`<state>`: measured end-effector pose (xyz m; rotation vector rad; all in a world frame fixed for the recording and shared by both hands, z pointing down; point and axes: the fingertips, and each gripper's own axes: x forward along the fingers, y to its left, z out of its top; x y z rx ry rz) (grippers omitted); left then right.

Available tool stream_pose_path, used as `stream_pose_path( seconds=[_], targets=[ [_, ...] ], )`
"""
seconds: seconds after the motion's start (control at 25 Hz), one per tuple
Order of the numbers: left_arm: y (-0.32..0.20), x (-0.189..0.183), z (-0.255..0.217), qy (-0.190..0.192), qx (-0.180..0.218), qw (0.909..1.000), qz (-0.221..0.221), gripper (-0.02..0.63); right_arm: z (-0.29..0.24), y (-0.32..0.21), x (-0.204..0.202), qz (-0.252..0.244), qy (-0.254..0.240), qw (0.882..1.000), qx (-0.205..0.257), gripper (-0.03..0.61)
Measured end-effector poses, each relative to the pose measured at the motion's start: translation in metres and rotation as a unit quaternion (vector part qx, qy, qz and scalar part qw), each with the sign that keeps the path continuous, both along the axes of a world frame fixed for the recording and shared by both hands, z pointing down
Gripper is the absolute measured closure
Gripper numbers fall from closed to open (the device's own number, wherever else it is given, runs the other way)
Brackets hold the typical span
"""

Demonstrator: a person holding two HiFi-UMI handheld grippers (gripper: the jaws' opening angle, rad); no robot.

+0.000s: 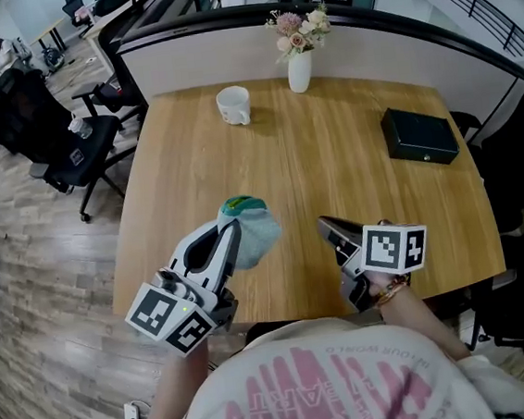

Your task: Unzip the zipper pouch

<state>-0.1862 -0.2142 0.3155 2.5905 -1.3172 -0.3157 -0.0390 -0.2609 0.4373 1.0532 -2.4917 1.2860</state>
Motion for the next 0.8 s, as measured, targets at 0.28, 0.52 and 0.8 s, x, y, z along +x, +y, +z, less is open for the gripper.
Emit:
stream_pose_path(
  seconds=[0.28, 0.52, 0.8],
  targets=[
    [0.009, -0.029, 0.033, -0.001, -0.039, 0.9992, -0.001, 0.606, -0.041, -0.012, -0.016, 0.053, -0.060, 0.994, 0.080, 0.580],
    [0.015, -0.059, 0.036, 0.013, -0.036, 0.9982, -0.047, 0.606, -0.055, -0.019, -0.008, 0.122, -0.002, 0.981, 0.148, 0.580],
    [0.021, -0.082, 0.031, 0.031, -0.025, 0.9956, -0.084, 0.606, -0.044, -0.011, -0.003, 0.126, 0.030, 0.980, 0.149, 0.581]
  ],
)
